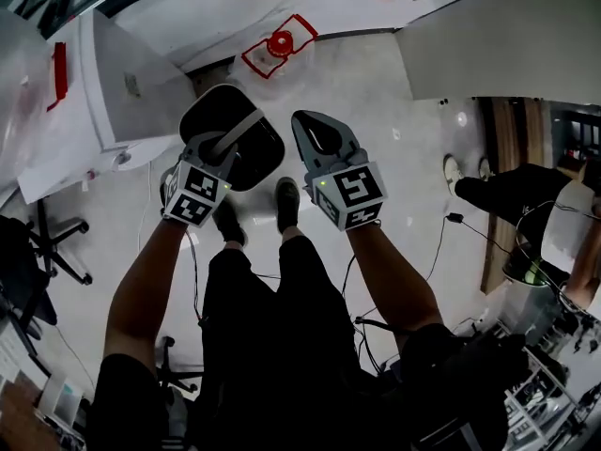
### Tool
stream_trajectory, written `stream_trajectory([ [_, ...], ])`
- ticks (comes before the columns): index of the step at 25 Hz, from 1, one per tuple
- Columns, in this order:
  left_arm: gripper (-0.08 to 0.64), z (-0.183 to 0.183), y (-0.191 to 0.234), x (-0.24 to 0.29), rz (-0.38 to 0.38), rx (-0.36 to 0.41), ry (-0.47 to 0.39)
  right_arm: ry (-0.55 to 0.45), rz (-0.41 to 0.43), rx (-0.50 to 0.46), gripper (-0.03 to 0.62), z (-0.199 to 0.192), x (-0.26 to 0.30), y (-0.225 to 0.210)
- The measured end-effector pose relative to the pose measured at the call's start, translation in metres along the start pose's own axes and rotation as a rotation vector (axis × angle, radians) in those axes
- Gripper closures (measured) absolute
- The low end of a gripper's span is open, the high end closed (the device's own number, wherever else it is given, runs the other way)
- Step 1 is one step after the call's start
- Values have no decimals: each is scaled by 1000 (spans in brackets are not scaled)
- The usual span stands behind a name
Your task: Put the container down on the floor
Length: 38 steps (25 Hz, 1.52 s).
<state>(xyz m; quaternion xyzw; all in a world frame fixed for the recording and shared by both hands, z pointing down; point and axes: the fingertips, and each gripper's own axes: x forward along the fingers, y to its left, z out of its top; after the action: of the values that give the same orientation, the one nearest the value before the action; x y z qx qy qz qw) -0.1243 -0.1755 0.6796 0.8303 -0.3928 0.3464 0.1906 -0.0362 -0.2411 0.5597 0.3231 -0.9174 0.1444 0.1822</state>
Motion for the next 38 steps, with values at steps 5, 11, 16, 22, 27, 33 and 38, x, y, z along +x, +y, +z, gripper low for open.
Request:
stream_trajectory([
  [5,486,-39,4,43,-2,18,36,58,8,26,583,-51,18,-9],
  [11,486,-84,12,88,-11,49,90,80,26,41,583,-87,40,-11],
  [16,486,-117,16,121,-30,56,115,98,29,47,583,-119,56,-17],
  [22,486,-149,19,154,-39,53,121,125,33,50,583,-157,72,-18],
  [27,486,-169,22,179,-40,47,119,140,28,63,583,-180,84,-20],
  [33,486,-194,26,204,-48,27,136,142,24,77,583,-200,97,-24],
  [38,486,-207,32,220,-41,31,146,145,25,57,583,-213,103,-25],
])
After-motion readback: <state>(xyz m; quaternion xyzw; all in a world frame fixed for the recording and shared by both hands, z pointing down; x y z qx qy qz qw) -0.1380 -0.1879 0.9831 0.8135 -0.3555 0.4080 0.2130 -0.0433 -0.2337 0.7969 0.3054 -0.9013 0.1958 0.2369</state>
